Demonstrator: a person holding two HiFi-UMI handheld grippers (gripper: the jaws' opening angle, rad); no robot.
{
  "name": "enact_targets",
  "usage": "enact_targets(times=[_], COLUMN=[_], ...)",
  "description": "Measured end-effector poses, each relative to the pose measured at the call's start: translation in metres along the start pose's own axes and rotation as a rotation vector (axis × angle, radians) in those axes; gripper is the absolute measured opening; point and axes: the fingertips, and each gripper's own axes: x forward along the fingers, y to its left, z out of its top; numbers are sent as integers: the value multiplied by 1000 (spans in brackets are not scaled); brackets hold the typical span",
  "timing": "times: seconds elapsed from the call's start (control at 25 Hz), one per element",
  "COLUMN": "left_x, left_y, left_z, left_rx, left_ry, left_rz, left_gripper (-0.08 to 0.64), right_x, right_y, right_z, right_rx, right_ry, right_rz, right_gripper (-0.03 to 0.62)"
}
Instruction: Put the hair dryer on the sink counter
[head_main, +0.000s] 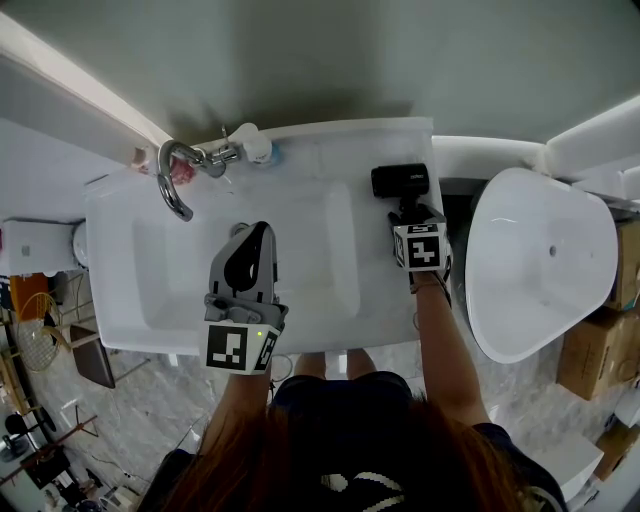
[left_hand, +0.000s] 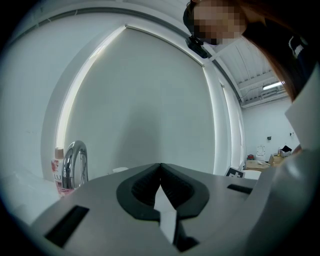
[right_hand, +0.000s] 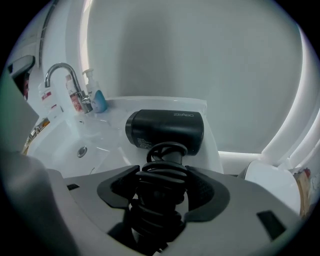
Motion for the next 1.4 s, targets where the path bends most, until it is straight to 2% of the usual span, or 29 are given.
enact_targets(times=[0.16, 0.48, 0.72, 0.8, 0.88, 0.92, 1.0, 1.16, 1.4], left_x=[-3, -10, -12, -14, -14, -15, -17, -21, -29], left_y=[0, -2, -5, -6, -9, -11, -15, -20, -26], left_z=[0, 1, 9, 13, 19, 22, 30, 52, 90], left_rx=[-3, -5, -3, -1, 4, 9, 23, 37, 64], left_ry=[-1, -8, -30, -39, -48, -51, -58, -94, -166], left_rz=[2, -2, -15, -20, -27, -29, -32, -39, -40], left_gripper=[18, 18, 18, 18, 18, 18, 18, 18, 18], right_x=[2, -10, -43, -63, -88, -103, -133, -198, -294], right_y=[-1, -3, 0, 0, -5, -8, -13, -14, -8], right_z=[-1, -1, 4, 14, 30, 39, 57, 93, 137], right_rx=[11, 65, 124, 145, 129, 108, 74, 45, -49], right_ry=[23, -1, -55, -117, -198, -242, -329, -493, -770], right_rz=[2, 10, 66, 88, 82, 68, 39, 17, -73], right_gripper=[299, 316, 334, 313, 247, 185, 17, 17, 17])
